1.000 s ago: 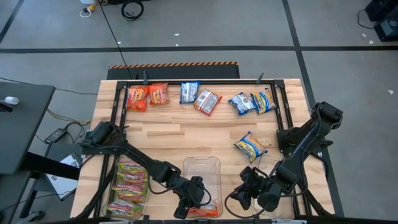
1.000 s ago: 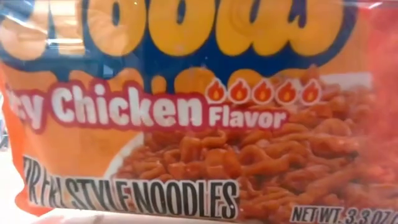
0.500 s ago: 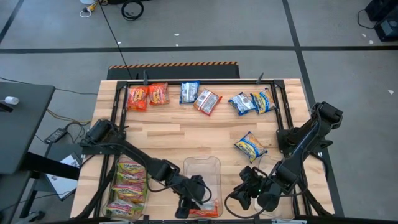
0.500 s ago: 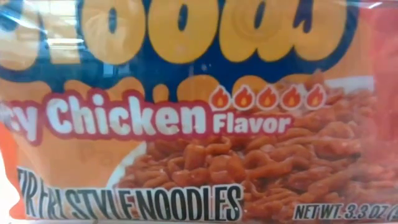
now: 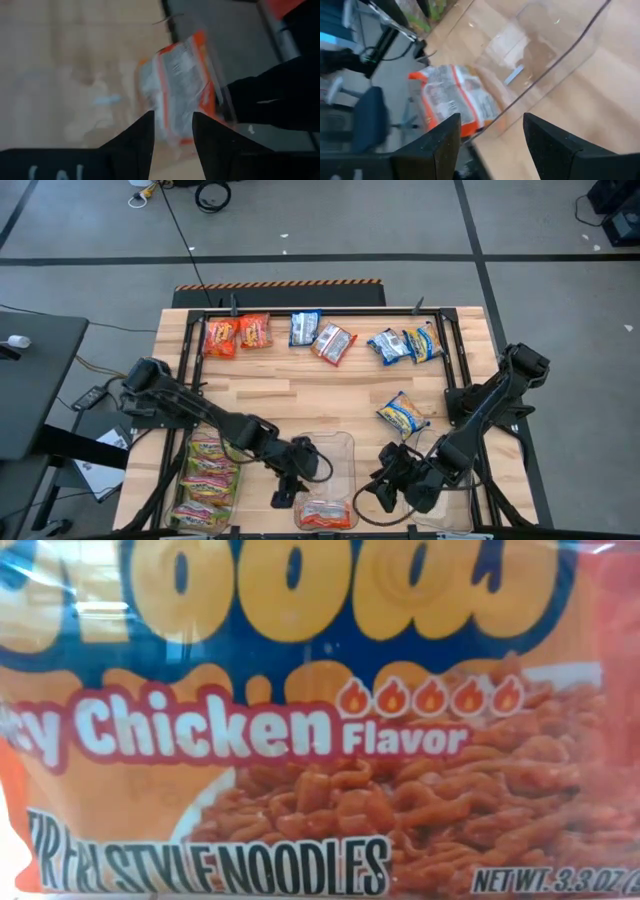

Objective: Sort Maruchan noodles
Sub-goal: Put the orange noodle pack into the middle transparent bin

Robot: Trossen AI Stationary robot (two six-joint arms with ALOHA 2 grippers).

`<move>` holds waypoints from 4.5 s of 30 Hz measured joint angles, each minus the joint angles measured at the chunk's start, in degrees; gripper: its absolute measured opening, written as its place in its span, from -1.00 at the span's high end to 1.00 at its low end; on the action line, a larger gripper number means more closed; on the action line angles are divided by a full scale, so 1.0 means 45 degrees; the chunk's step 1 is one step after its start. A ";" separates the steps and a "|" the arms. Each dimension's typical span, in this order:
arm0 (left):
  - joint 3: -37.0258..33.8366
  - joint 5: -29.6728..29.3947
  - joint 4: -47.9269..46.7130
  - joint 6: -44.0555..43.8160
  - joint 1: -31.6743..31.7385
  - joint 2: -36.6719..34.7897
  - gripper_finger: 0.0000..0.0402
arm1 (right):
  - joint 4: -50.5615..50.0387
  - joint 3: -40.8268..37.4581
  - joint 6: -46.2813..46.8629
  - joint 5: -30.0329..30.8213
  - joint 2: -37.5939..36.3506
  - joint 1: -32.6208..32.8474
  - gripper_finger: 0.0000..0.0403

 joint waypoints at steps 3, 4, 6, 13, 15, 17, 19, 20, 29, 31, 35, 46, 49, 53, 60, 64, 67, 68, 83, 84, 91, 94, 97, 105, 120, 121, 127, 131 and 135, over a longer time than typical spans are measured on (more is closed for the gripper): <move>-0.0006 -0.0944 -0.1329 -0.0203 0.0067 -0.0866 0.34 | -0.0173 0.0000 -0.1028 -0.0158 0.0198 -0.0437 -0.09; -0.0006 -0.1321 -0.1846 -0.0203 0.0036 -0.1199 0.34 | -0.0195 0.0000 -0.1272 -0.0219 0.0237 -0.0549 -0.09; -0.0001 -0.2098 -0.2542 -0.0266 -0.0002 -0.1741 0.34 | -0.0319 -0.0005 -0.1682 -0.0321 0.0236 -0.0848 -0.09; -0.0511 -0.4367 -0.3472 -0.0892 0.0229 -0.3153 0.34 | -0.0313 -0.0002 -0.3108 -0.0411 0.0172 -0.1890 -0.09; -0.0545 -0.5039 -0.3445 -0.1188 0.0519 -0.3239 0.34 | -0.0347 -0.0005 -0.3334 -0.0501 0.0172 -0.2315 -0.09; -0.0584 -0.5281 -0.3763 -0.1412 0.0886 -0.3278 0.34 | -0.0360 -0.0005 -0.3562 -0.0989 0.0074 -0.2905 -0.09; -0.0579 -0.5153 -0.3849 -0.1549 0.1319 -0.3278 0.31 | -0.0367 0.0028 -0.4408 -0.1615 -0.0093 -0.3650 -0.08; -0.0579 -0.5034 -0.4038 -0.1563 0.1519 -0.3278 0.29 | -0.0497 0.0105 -0.4930 -0.1828 -0.0198 -0.4030 -0.07; -0.0579 -0.5213 -0.4667 0.0666 0.3145 -0.3464 0.14 | -0.3140 0.0816 -1.0949 -0.2017 -0.0595 -0.8544 -0.05; -0.0564 -0.5203 -0.5344 0.0804 0.3396 -0.3659 0.14 | -0.3399 0.0791 -1.3029 -0.1830 -0.0595 -0.9509 -0.05; -0.0574 -0.5370 -0.7051 0.0260 0.3819 -0.4393 0.14 | -0.2725 0.0205 -1.8287 -0.0190 -0.0585 -1.0985 -0.05; -0.0574 -0.8334 -0.8984 -0.3370 0.3738 -0.7430 0.15 | 0.4090 -0.2807 -2.6091 -0.2936 0.0552 -1.3866 -0.04; -0.0568 -0.9423 -0.9002 -0.3397 0.3585 -0.8015 0.15 | 0.4170 -0.2245 -2.6491 -0.3127 0.1742 -1.4017 -0.04; -0.0569 -0.9891 -0.9179 -0.3535 0.3632 -0.8523 0.15 | 0.3200 -0.1339 -2.6589 -0.2384 0.3340 -1.4036 -0.02; -0.0569 -1.0245 -1.0247 -0.3424 0.3632 -0.8764 0.15 | 0.3451 -0.0816 -2.6158 -0.1537 0.4179 -1.3927 0.16; -0.0569 -1.0885 -1.0689 -0.3338 0.3637 -0.8761 0.15 | 0.4013 -0.0826 -2.5123 -0.1680 0.4179 -1.3952 0.41; -0.0569 -1.0896 -1.0658 -0.2896 0.3637 -0.8752 0.14 | 0.4336 -0.0831 -2.4105 -0.1954 0.4179 -1.3942 0.67; -0.0569 -1.0868 -1.0654 -0.2868 0.3637 -0.8752 0.14 | 0.4459 -0.0831 -2.3644 -0.2126 0.4179 -1.3942 0.76; -0.0569 -1.0275 -1.0049 -0.0092 0.4005 -0.8659 0.14 | 0.0801 0.2069 -1.5807 -0.4525 0.2721 -1.3247 0.98; -0.0569 -1.0204 -0.9872 0.0143 0.4150 -0.8659 0.14 | 0.0652 0.2369 -1.5406 -0.4762 0.2616 -1.3266 0.98; -0.0574 -0.7572 -0.8091 0.2901 0.5566 -0.8242 0.13 | 0.0148 0.3571 -1.3334 -0.6475 0.2484 -1.3460 0.98; -0.0579 -0.5687 -0.7546 0.4056 0.6437 -0.7886 0.06 | 0.0145 0.3580 -1.2413 -0.7372 0.2484 -1.3543 0.98; -0.0574 -0.4249 -0.6935 0.5188 0.7247 -0.7491 -0.07 | 0.0110 0.3580 -1.1997 -0.7820 0.2484 -1.3543 0.98; -0.0574 -0.0556 -0.6135 0.7491 0.9371 -0.5703 -0.40 | 0.0039 0.3580 -1.1838 -0.7473 0.2484 -1.3544 0.97; -0.0574 -0.0491 -0.5988 1.0420 0.7233 -0.1213 -0.40 | -0.7372 0.3571 -1.2993 -0.4467 0.1438 -1.1580 0.97; -0.0574 -0.0639 -0.5862 1.0514 0.7092 -0.1076 -0.39 | -0.8056 0.3570 -1.2651 -0.4019 0.1152 -1.1324 0.97; -0.2495 -0.1261 -0.2730 1.0760 0.6798 -0.0865 -0.31 | -1.1020 0.3575 -0.9688 -0.2376 -0.1090 -0.9834 0.97; -0.3961 -0.2274 -0.0307 1.1519 0.6345 -0.0859 -0.26 | -1.1615 0.3575 -0.7683 -0.1433 -0.2410 -0.9019 0.97; -0.4692 -0.2445 0.2262 1.2838 0.5763 -0.0845 -0.24 | -1.1691 0.3575 -0.6330 -0.0405 -0.3294 -0.8620 0.97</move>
